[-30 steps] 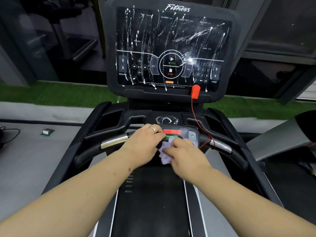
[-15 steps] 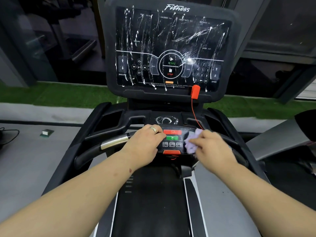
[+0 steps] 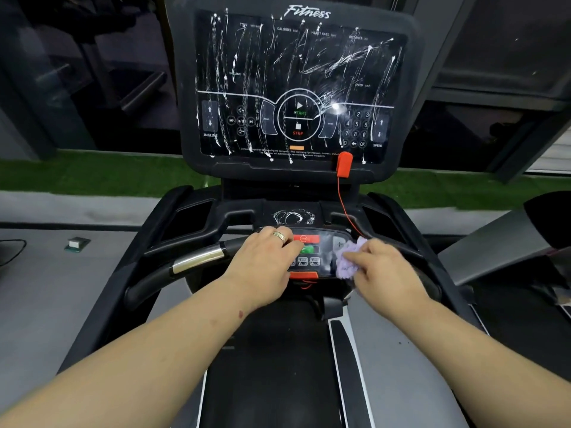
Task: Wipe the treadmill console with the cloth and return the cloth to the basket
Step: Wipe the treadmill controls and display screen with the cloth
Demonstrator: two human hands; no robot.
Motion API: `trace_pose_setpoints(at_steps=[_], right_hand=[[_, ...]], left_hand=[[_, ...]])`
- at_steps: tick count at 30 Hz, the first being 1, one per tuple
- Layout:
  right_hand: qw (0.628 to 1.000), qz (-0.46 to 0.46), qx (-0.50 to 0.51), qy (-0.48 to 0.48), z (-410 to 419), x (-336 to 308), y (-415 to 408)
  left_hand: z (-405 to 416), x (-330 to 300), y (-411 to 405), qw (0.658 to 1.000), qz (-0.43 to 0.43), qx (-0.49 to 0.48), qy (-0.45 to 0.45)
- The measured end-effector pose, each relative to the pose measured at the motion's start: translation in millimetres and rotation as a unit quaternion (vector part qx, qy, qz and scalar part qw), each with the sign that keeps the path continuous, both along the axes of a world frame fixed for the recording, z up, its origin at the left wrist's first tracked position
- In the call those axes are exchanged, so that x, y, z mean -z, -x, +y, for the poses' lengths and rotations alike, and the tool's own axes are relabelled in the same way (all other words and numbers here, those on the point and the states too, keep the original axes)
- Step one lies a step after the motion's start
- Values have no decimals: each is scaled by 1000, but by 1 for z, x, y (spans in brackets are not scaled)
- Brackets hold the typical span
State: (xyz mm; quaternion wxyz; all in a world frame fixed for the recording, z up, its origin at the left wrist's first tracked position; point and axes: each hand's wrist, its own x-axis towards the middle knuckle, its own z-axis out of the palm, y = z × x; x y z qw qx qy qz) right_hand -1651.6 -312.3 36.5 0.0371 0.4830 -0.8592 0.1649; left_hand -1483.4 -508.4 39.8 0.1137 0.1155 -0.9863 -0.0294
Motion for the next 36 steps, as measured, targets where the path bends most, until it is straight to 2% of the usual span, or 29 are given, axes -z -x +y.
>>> trace_pose_setpoints(at_steps=[3, 5, 10, 15, 20, 25, 31, 36], right_hand=[[998, -10, -45, -31, 14, 10, -16], [998, -10, -41, -40, 8, 7, -6], [1000, -2, 12, 20, 3, 7, -1], [999, 1, -33, 0, 14, 13, -10], [999, -1, 30, 33, -1, 5, 6], [1000, 4, -14, 18, 18, 23, -18], [998, 8, -67, -8, -13, 20, -38], [999, -5, -25, -42, 8, 3, -2]], left_hand=[[-2, -2, 1, 1000, -5, -2, -6], [-1, -3, 2, 1000, -6, 0, -4], [1, -5, 5, 1000, -19, 4, -13], [-1, -5, 7, 1000, -20, 1, -21], [-2, -4, 7, 999, -21, 0, -26], [-3, -1, 8, 999, -11, -2, -36], [-3, 0, 7, 999, -8, 3, -43], [-3, 1, 5, 999, -2, 4, -44]])
